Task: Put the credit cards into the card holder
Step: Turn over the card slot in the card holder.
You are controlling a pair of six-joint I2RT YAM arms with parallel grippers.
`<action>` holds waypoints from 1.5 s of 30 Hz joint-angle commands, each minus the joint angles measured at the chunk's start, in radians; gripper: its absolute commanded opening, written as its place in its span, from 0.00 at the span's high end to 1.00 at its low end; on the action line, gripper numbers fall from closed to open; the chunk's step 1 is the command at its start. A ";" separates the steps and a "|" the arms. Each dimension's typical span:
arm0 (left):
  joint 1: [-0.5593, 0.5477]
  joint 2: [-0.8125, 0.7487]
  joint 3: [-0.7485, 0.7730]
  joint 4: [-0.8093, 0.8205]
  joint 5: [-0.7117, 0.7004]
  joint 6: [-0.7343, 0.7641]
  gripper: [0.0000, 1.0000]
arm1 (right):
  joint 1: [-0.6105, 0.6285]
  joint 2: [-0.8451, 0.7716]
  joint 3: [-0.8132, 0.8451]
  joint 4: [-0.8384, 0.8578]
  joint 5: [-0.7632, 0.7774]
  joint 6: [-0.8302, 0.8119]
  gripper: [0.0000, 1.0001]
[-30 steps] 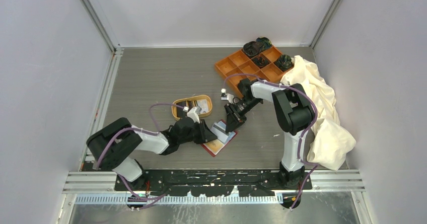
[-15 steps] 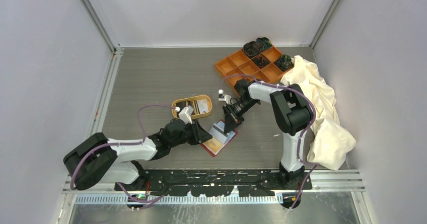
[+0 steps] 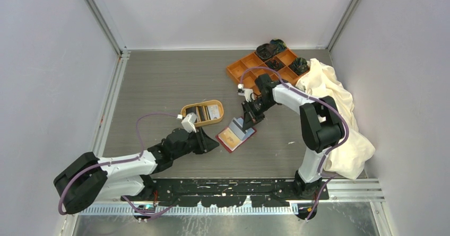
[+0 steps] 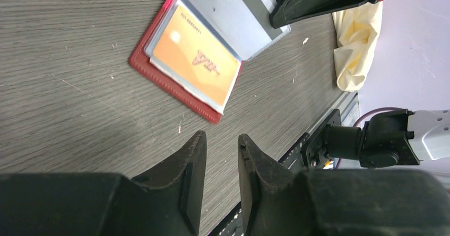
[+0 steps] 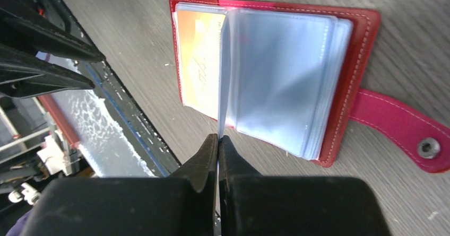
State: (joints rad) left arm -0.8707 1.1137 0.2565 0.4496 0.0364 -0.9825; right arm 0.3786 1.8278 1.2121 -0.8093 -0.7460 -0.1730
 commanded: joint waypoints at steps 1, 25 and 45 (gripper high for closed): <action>-0.004 -0.027 -0.002 0.004 -0.026 0.022 0.70 | 0.001 -0.059 -0.008 0.030 0.069 -0.002 0.97; -0.004 0.203 0.041 0.163 0.036 0.005 0.69 | 0.071 -0.015 0.008 -0.014 -0.049 -0.046 0.72; 0.008 0.305 0.078 0.210 0.071 0.013 0.69 | 0.071 0.058 0.047 -0.114 -0.211 -0.121 0.67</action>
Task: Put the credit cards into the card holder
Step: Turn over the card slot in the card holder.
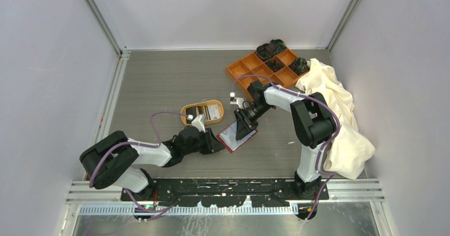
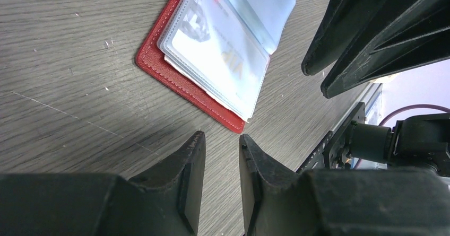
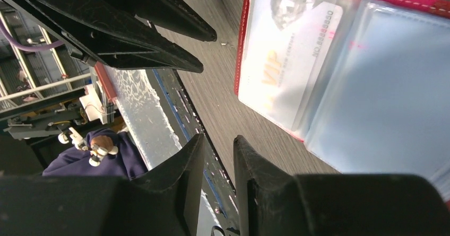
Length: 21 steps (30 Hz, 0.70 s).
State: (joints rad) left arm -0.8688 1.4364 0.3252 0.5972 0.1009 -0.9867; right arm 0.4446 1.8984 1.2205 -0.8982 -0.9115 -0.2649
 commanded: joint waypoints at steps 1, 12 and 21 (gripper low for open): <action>0.007 -0.023 0.009 0.055 0.006 0.019 0.69 | 0.005 -0.014 0.039 -0.024 -0.045 -0.032 0.67; 0.034 -0.154 0.018 -0.087 -0.011 0.076 0.69 | 0.017 -0.112 0.001 0.036 0.032 -0.087 0.68; 0.115 -0.333 -0.002 -0.210 -0.008 0.122 0.60 | 0.092 -0.318 -0.156 0.209 0.164 -0.284 0.70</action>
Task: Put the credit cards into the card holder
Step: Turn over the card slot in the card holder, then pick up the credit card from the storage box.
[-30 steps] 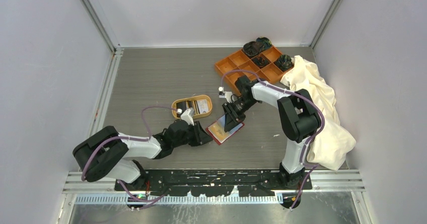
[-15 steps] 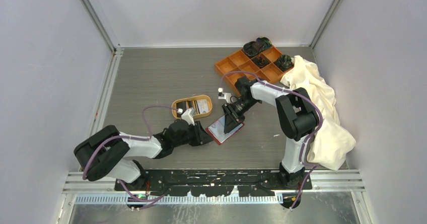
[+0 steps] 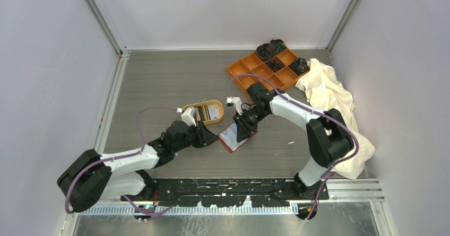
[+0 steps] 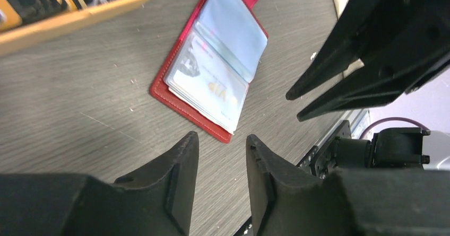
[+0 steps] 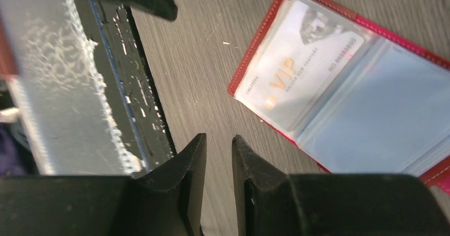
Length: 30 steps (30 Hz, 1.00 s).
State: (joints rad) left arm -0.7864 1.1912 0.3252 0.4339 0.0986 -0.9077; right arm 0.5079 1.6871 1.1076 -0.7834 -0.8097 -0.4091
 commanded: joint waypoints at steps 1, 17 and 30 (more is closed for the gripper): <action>0.043 -0.111 -0.010 -0.057 -0.010 0.047 0.57 | 0.034 -0.129 -0.058 0.104 0.071 -0.174 0.69; 0.101 -0.223 -0.039 -0.137 -0.009 0.083 0.41 | 0.154 -0.121 -0.123 0.270 0.256 -0.290 0.45; 0.125 -0.303 0.065 -0.334 -0.080 0.209 0.42 | 0.191 -0.041 -0.004 0.237 0.430 -0.093 0.60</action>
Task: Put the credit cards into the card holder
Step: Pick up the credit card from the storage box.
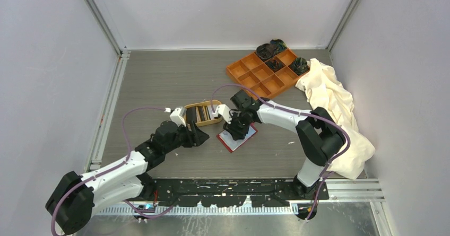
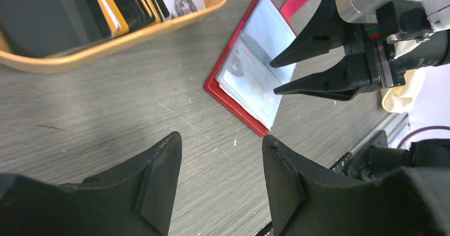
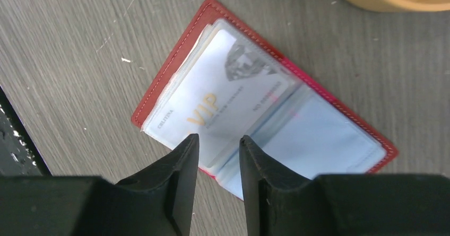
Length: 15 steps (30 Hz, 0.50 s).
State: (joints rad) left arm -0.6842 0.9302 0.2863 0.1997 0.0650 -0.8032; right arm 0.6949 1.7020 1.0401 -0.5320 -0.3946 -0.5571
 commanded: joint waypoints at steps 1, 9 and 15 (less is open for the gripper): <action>0.036 -0.042 0.126 -0.129 -0.046 0.123 0.42 | 0.002 -0.076 0.073 -0.030 0.008 0.053 0.59; 0.140 -0.015 0.361 -0.353 0.039 0.221 0.41 | -0.026 -0.210 0.215 -0.041 0.057 0.106 0.01; 0.164 0.025 0.659 -0.664 0.026 0.387 0.35 | -0.076 -0.019 0.482 -0.066 -0.246 0.437 0.06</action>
State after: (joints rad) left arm -0.5323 0.9398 0.7635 -0.2485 0.0830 -0.5652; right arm 0.6430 1.5711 1.3582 -0.6071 -0.4465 -0.3660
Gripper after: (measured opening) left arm 0.628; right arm 0.981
